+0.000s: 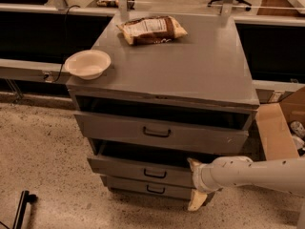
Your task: Open middle drawer
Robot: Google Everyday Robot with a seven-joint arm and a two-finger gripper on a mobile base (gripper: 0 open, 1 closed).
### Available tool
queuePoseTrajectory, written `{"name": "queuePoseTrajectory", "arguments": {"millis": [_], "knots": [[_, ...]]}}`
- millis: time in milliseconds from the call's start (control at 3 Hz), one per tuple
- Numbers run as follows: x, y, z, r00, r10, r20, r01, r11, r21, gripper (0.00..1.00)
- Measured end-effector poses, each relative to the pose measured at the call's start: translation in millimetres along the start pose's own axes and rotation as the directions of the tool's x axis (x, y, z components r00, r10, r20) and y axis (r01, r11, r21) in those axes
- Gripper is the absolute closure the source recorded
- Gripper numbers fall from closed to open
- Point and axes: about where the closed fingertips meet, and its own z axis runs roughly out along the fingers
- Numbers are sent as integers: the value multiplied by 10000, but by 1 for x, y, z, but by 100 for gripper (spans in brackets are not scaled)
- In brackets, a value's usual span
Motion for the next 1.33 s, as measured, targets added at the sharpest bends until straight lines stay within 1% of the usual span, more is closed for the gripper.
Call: {"name": "queuePoseTrajectory", "arguments": {"millis": [333,667,1000,1333], "knots": [[8,-13,8,9998,89,-174,-91,9999,-140,11],[25,-16,17,9987,408,-302,-420,9983,-402,30],[39,-9,22,9966,612,-558,-653,9950,-756,47],[38,-10,20,9966,612,-558,-653,9950,-756,52]]}}
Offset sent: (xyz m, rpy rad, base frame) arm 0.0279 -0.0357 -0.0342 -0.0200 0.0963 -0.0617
